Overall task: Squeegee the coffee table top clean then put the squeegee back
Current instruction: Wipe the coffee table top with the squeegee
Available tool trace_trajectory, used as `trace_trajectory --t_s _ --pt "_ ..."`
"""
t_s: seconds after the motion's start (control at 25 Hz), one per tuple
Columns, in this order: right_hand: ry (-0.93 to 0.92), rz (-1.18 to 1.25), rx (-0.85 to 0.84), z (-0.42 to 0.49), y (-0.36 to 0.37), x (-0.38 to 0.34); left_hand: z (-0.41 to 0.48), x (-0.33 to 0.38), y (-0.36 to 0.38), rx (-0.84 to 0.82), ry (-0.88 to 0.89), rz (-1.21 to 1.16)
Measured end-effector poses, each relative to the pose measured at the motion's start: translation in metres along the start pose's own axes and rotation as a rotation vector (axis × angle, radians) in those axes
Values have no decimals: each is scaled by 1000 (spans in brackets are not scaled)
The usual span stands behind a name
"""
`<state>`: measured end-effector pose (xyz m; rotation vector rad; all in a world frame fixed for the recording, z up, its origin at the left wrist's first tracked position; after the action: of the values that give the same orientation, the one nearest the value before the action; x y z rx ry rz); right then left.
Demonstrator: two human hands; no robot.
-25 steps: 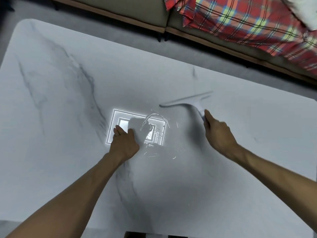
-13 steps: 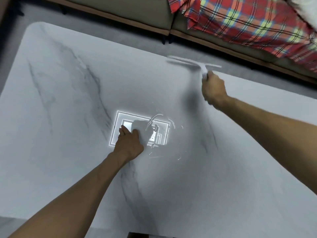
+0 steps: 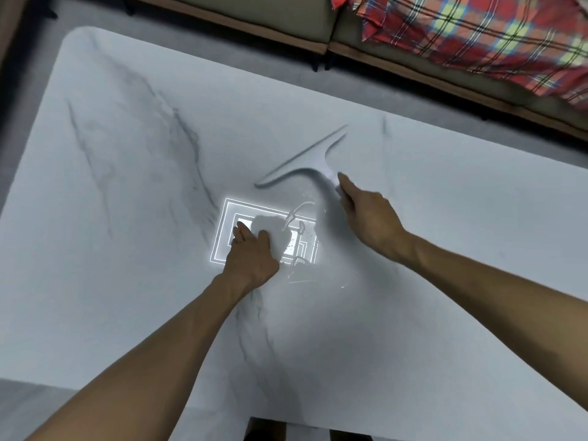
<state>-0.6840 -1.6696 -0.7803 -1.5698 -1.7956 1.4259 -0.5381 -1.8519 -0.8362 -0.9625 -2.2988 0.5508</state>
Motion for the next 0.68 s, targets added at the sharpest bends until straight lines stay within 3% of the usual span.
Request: trace_trajectory --t_s 0.2,0.32,0.52,0.68 --pt "45 -207 -201 -101 -19 61 -6 -8 4 50 14 -45" --pt "140 -223 -231 -129 -51 76 -18 -10 -1 156 -8 -110" --pt "178 59 27 -40 -66 37 -53 -24 1 322 14 -65" --pt "358 258 117 65 -49 -22 -66 -48 14 330 -36 -40"
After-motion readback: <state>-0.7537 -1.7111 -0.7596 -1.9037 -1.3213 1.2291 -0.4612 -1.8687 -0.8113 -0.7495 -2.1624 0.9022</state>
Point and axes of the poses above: each hand's wrist, its own z-axis towards the middle knuckle, its own y-axis out of the palm, x = y × z, the point moved 2 cm from there along z, towards the middle knuckle, and after that the axes turned 2 degrees about y, right-handed, at the moved point
